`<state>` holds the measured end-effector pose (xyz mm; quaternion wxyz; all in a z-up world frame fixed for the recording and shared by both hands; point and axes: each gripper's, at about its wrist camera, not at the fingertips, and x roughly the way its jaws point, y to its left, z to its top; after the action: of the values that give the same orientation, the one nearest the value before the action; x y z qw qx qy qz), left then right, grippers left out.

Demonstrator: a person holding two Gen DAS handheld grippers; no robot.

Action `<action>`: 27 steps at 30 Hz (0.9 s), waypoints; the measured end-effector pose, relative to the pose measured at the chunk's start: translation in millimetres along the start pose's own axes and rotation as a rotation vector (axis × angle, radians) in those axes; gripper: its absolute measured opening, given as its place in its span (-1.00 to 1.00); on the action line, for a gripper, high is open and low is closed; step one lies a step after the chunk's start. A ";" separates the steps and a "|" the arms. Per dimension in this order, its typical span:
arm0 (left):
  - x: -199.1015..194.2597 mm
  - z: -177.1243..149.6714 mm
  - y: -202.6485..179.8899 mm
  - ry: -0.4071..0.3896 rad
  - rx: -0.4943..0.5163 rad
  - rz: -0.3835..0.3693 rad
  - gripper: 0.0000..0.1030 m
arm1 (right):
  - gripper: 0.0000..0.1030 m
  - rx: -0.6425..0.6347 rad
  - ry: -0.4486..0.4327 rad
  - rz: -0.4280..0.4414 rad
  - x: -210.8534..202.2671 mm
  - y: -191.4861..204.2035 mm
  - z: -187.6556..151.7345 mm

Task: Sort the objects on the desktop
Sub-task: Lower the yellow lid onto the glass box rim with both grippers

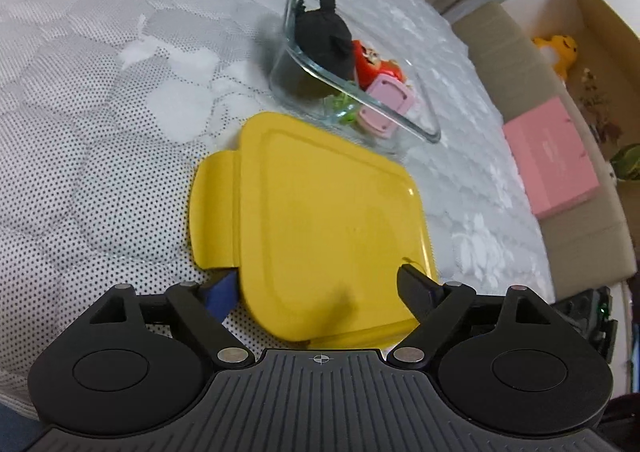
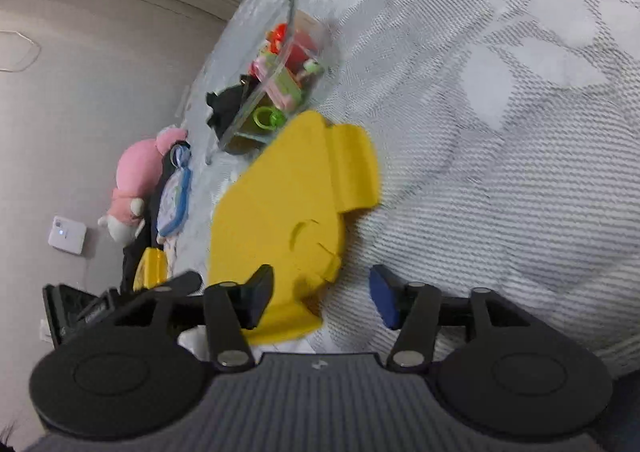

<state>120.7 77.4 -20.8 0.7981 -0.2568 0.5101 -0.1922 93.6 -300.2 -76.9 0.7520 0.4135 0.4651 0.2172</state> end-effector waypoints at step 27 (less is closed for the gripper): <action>-71.2 -1.1 -53.8 -0.273 0.324 0.018 0.11 | -0.46 -0.459 -0.318 -0.032 -58.4 94.6 -7.7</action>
<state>88.5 75.0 62.4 0.8923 -0.1443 0.3618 -0.2281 64.7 -285.2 29.7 0.8929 0.2538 0.2863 0.2373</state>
